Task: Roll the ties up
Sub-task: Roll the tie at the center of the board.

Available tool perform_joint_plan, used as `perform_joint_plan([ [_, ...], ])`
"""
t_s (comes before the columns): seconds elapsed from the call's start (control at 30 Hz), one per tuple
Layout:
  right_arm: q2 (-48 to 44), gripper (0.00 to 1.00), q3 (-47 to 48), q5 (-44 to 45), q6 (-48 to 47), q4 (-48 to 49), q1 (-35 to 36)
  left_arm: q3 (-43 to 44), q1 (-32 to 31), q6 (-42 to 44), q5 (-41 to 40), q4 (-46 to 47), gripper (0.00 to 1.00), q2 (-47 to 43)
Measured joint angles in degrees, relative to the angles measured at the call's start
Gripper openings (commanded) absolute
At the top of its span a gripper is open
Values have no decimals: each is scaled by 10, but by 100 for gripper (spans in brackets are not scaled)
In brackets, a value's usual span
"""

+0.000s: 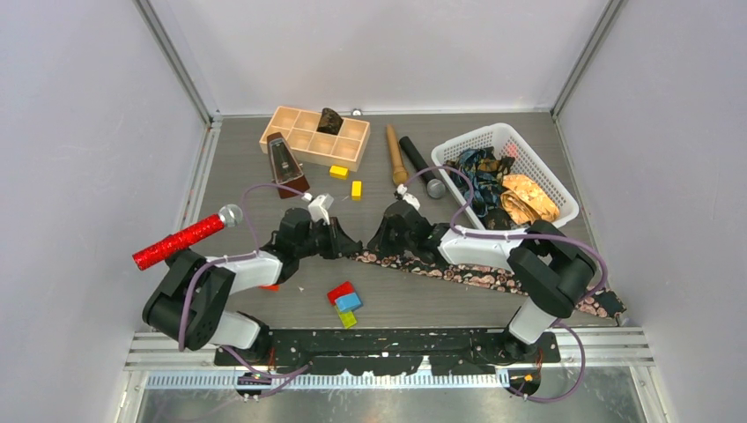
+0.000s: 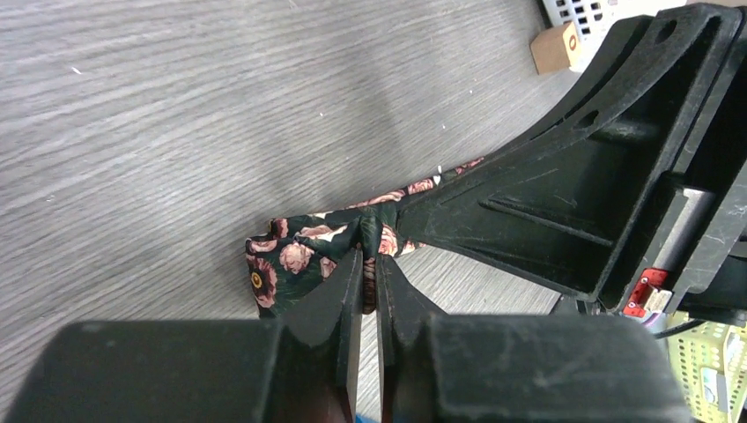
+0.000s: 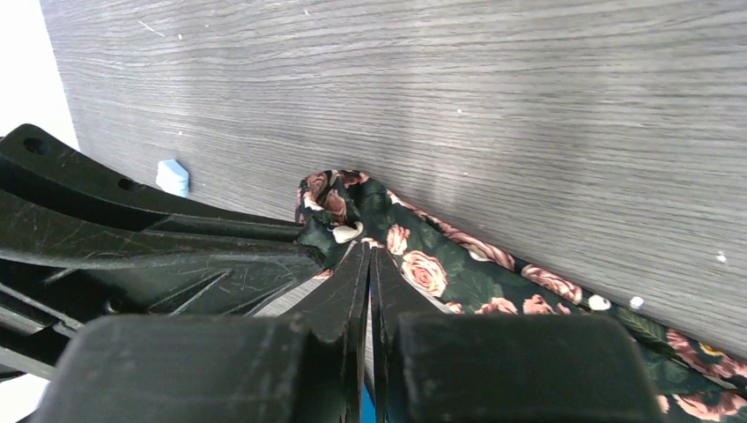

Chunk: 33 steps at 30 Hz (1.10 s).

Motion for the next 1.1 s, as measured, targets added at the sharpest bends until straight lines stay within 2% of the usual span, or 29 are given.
perform_joint_plan([
  [0.07,-2,9,-4,6,0,-2,0,1,-6,0,0,0,28,5],
  [0.17,-7,9,-9,16,0,-8,0,1,-12,2,0,0,39,10],
  [0.27,-18,8,-10,25,0,-14,0,1,-15,1,-1,1,40,10],
  [0.3,-21,8,-11,28,0,-15,0,1,-16,0,-1,1,38,10],
  [0.57,-32,7,-13,33,-4,-16,0,3,-18,-2,-2,3,1,24],
  [1.1,29,1,-13,-64,11,73,-3,3,-19,-2,-16,-1,0,30],
])
